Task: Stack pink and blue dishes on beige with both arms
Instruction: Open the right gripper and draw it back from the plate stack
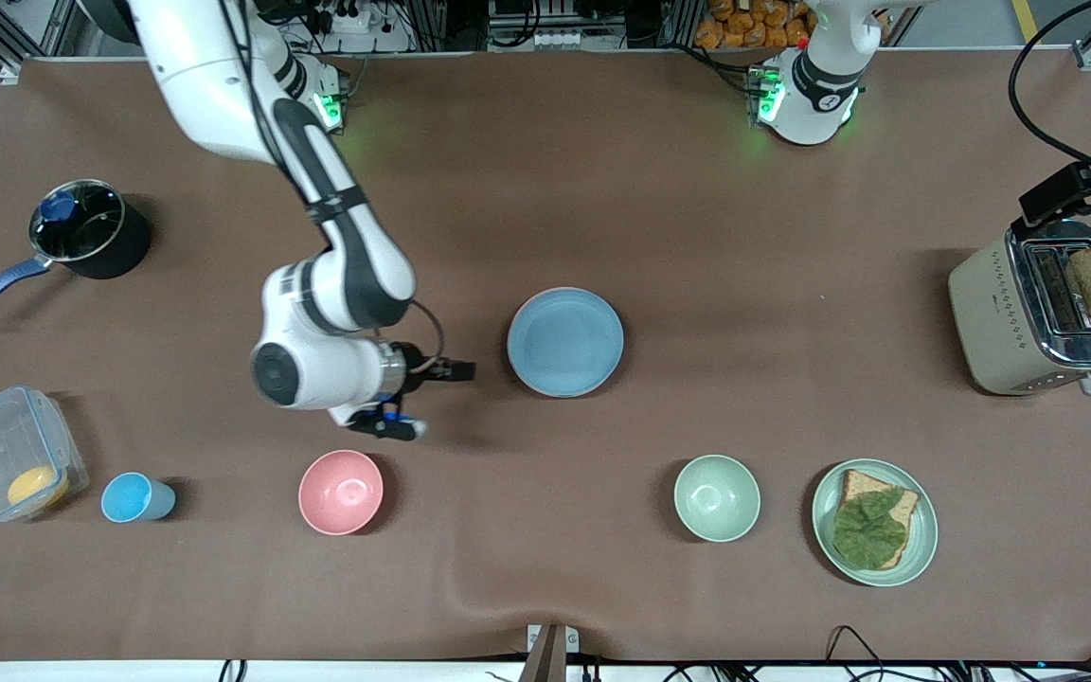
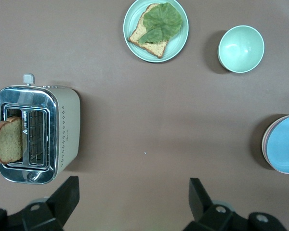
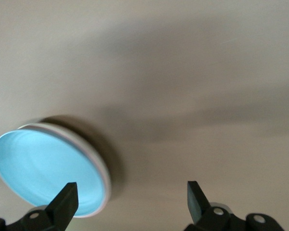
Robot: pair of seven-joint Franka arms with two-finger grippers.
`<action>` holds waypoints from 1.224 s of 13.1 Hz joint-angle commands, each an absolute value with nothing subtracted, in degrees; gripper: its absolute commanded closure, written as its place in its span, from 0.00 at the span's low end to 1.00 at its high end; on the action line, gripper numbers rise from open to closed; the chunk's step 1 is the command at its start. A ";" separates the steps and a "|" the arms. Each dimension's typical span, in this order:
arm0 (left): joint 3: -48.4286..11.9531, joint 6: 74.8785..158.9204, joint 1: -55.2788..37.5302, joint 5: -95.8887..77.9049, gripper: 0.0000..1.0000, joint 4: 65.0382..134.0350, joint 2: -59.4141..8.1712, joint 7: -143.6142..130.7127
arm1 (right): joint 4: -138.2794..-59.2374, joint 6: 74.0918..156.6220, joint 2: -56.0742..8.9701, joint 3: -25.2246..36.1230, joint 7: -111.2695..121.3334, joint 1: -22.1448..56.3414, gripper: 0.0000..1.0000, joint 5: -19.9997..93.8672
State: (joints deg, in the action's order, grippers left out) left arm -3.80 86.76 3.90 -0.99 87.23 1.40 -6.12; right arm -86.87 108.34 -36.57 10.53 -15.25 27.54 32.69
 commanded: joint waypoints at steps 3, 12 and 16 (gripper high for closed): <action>-3.78 85.87 4.04 -1.93 0.00 88.07 2.64 -4.92 | -88.07 99.42 -31.65 22.39 -11.00 27.60 0.00 25.15; -3.78 85.69 4.04 -1.93 0.00 87.63 2.37 -5.54 | -87.80 95.19 -25.24 36.74 4.22 27.77 0.00 13.91; -3.60 82.62 4.04 -1.93 0.00 87.63 2.20 -6.06 | -89.20 92.64 -14.96 15.09 3.09 9.02 0.00 2.49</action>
State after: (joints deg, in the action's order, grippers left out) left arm -3.85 83.57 3.90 -1.00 87.29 1.47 -6.12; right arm -86.60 93.52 -21.24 26.47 4.24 19.40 7.87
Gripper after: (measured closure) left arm 0.000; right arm 0.000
